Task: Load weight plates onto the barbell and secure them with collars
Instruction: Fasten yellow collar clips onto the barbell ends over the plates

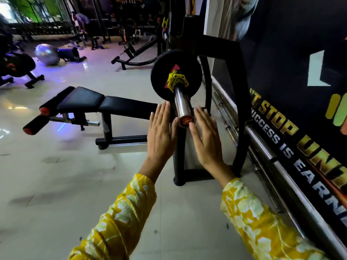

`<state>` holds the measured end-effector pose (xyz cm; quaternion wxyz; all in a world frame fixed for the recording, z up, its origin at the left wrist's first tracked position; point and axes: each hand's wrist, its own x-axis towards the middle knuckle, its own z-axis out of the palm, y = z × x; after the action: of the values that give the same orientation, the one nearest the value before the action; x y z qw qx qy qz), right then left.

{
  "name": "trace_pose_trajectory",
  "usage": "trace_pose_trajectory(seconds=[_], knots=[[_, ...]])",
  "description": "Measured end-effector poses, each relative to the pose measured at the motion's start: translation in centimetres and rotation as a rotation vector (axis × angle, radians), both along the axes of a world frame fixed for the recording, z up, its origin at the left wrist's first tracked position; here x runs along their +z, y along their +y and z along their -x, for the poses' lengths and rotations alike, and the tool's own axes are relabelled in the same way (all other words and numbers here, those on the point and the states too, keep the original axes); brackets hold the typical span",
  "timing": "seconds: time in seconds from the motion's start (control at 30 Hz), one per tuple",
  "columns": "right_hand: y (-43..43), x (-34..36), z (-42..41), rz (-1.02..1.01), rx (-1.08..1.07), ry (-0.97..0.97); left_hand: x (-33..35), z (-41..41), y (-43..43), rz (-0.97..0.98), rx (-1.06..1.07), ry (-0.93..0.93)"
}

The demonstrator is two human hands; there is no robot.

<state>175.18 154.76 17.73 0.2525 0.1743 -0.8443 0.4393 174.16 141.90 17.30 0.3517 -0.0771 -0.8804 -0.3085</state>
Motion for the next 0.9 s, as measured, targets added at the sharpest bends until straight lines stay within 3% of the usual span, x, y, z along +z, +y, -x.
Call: trace_pose_trajectory(seconds=[0.27, 0.47, 0.7, 0.9], knots=[[-3.5, -0.8, -8.9, -0.083, 0.0, 0.074, -1.2, -11.4, -3.0, 0.002, 0.139, 0.041], [-10.3, -2.5, -10.9, -0.151, 0.13, 0.016, -2.5, -15.6, -9.5, -0.032, 0.306, -0.034], [-24.2, -6.3, -10.9, -0.284, 0.358, -0.066, -5.9, -18.6, -22.9, -0.033, 0.538, -0.093], [-40.9, -10.0, -11.1, -0.404, 0.56, -0.188, -9.8, -20.4, -37.8, -0.181, 0.705, -0.29]])
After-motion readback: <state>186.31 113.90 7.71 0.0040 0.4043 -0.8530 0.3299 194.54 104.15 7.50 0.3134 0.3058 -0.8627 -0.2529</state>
